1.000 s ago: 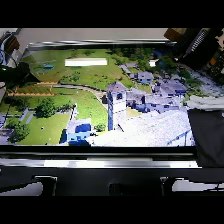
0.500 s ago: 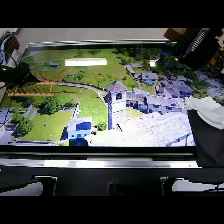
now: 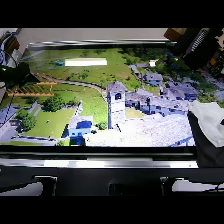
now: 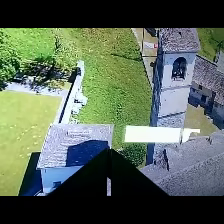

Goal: Fold the clothes and pants, and hang the long-sleeved shirts on hangers.

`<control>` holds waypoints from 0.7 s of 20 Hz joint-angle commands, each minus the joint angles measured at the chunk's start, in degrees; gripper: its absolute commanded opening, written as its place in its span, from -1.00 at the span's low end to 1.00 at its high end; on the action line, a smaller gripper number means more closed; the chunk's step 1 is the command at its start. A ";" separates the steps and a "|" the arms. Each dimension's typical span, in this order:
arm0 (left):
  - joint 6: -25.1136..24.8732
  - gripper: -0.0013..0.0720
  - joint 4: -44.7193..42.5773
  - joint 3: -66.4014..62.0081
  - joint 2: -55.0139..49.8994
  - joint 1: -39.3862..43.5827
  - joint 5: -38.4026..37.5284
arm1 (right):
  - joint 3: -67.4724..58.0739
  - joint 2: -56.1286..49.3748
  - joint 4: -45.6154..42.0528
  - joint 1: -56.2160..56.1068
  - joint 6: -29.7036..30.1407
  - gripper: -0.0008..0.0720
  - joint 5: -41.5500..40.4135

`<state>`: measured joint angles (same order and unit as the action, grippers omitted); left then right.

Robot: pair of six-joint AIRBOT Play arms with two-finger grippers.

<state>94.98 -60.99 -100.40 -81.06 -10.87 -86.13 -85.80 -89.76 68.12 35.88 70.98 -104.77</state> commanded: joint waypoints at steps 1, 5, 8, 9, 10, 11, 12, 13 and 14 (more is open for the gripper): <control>-0.07 -0.92 -0.11 0.02 0.00 0.00 0.04 | 3.96 0.00 -3.34 0.00 0.63 -0.88 -0.66; -0.09 -0.92 -0.11 0.02 -0.22 0.00 0.22 | 6.49 0.00 -5.27 0.00 0.63 -0.88 -0.33; -0.11 -0.92 -0.11 0.02 -0.22 0.00 0.42 | 7.26 -0.02 -6.29 0.00 0.63 -0.88 -0.15; -0.11 -0.92 -0.11 0.02 -0.22 0.00 0.48 | 7.26 -0.02 -6.93 0.00 0.63 -0.88 -0.15; -0.11 -0.92 -0.11 0.02 -0.22 0.00 0.50 | 7.26 -0.02 -7.37 0.00 0.66 -0.88 -0.20; -0.11 -0.92 -0.11 0.02 -0.22 0.02 0.61 | 7.28 -0.02 -7.48 0.00 0.63 -0.88 -0.20; -0.11 -0.92 -0.11 0.02 -0.22 0.00 0.63 | 7.30 -0.02 -7.48 0.00 0.63 -0.88 -0.20; -0.11 -0.92 -0.11 0.02 -0.22 0.00 0.63 | 7.52 -0.02 -7.50 0.00 0.63 -0.88 -0.26; -0.11 -0.92 -0.11 0.02 -0.22 0.00 0.63 | 7.91 -0.02 -7.54 0.00 0.66 -0.88 -0.39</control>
<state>94.89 -61.10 -100.40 -81.25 -10.87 -85.56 -78.46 -89.76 61.21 35.88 71.59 -105.01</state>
